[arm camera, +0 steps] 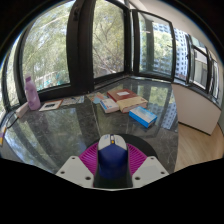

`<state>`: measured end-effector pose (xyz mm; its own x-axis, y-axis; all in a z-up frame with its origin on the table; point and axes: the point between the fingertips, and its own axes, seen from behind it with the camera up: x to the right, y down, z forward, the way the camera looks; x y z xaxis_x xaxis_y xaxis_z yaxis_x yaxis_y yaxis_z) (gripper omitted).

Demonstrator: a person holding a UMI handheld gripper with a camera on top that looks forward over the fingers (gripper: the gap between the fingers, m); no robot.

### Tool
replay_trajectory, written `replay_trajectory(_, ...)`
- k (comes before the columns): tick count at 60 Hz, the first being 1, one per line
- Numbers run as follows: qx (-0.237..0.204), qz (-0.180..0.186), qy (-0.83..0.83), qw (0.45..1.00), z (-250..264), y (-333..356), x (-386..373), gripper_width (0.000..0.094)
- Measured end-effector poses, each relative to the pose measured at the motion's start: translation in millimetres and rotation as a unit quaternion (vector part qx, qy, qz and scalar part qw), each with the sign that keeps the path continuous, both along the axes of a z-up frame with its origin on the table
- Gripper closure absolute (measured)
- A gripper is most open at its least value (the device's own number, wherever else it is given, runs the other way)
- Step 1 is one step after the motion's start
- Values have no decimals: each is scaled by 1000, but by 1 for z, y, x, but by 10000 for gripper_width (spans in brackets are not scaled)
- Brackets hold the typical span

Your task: Arrange mouse

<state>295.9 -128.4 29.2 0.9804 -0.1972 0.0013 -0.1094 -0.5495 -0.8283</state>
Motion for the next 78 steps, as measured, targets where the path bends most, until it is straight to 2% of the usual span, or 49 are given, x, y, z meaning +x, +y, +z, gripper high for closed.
replay_trajectory(12,-43,2,0,999,-41,-10,13,454)
replay_trajectory(16,-41,2,2,999,-40,-12,13,390)
replay_trajectory(18,-43,1,-1,999,-39,-14,13,317)
replay_trajectory(21,-40,-1,-4,999,-31,-18,13,91)
replay_trajectory(22,-36,-2,-5,999,-28,-19,12,72)
replay_trajectory(24,-29,-3,-7,1000,-15,-25,12,98)
replay_trajectory(42,29,-12,-45,998,92,-115,-10,79)
replay_trajectory(50,45,-11,-57,997,122,-165,-24,82)
replay_trajectory(66,56,-1,-67,996,148,-227,-47,82)
replay_trajectory(78,69,-7,-69,995,159,-232,-50,83)
